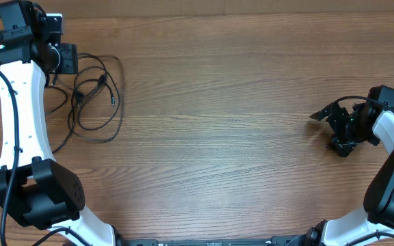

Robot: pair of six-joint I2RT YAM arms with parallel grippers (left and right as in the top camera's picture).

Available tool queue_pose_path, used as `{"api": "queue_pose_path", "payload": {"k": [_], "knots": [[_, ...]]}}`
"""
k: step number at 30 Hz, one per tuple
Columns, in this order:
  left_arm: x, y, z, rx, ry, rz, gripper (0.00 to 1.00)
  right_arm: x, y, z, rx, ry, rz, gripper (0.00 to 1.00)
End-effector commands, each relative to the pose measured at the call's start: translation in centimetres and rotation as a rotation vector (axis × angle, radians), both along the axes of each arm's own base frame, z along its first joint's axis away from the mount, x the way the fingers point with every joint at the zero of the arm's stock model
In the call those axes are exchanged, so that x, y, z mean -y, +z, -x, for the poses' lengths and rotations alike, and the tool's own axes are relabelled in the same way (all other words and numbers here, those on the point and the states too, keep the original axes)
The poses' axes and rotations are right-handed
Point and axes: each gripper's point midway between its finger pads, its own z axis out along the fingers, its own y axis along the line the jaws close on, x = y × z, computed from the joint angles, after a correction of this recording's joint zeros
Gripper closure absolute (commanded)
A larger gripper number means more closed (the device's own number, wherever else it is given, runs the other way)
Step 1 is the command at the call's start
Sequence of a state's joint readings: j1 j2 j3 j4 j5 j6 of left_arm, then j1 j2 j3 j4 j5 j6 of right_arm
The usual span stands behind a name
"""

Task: Untangle cables
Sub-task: 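Lower the cable onto the left cable pile and release it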

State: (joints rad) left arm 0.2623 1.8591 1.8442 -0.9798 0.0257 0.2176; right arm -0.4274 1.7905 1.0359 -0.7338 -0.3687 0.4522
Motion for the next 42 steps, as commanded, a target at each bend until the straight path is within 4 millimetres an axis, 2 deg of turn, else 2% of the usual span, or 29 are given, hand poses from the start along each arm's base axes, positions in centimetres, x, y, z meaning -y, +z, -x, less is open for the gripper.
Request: {"api": "queue_pose_path", "payload": {"k": [1,5,11,13,15,16,17,20,25,30,34,42], "knots": [[-0.3,-0.3,0.2,-0.010,-0.001,-0.005,0.37,0.9,-0.6,0.3,-0.022,-0.011,0.042,0.00],[0.8,-0.3,0.2,-0.005,-0.028,0.052,0.37,0.9,-0.6,0.4,-0.022,-0.010,0.042,0.00],[2.8,-0.2,0.0,0.010,-0.090,0.148,0.28,0.9,-0.6,0.3,-0.022,-0.011,0.042,0.00],[4.1,-0.3,0.3,0.007,-0.125,0.212,0.20,0.9,-0.6,0.3,-0.022,-0.011,0.042,0.00],[5.2,-0.4,0.7,-0.005,-0.152,0.268,0.17,0.9,-0.6,0.3,-0.022,-0.011,0.042,0.00],[6.2,-0.5,1.2,-0.024,-0.174,0.323,0.12,0.9,-0.6,0.3,-0.022,-0.011,0.042,0.00],[6.8,-0.6,1.6,-0.037,-0.184,0.352,0.00,0.9,-0.6,0.3,-0.022,-0.011,0.042,0.00],[8.2,-0.8,2.5,-0.075,-0.206,0.411,0.00,0.9,-0.6,0.3,-0.022,-0.010,0.042,0.00],[9.9,-2.0,3.6,-0.141,-0.227,0.431,0.00,0.9,-0.6,0.3,-0.022,-0.011,0.042,0.00],[11.3,-2.2,4.3,-0.182,-0.238,0.451,0.01,0.9,-0.6,0.3,-0.021,-0.011,0.041,0.00],[11.7,-2.3,4.3,-0.186,-0.241,0.443,0.00,0.9,-0.6,0.4,-0.022,-0.011,0.042,0.00],[11.0,-2.6,4.3,-0.195,-0.223,0.403,0.00,0.9,-0.6,0.3,-0.022,-0.011,0.042,0.00]]}}
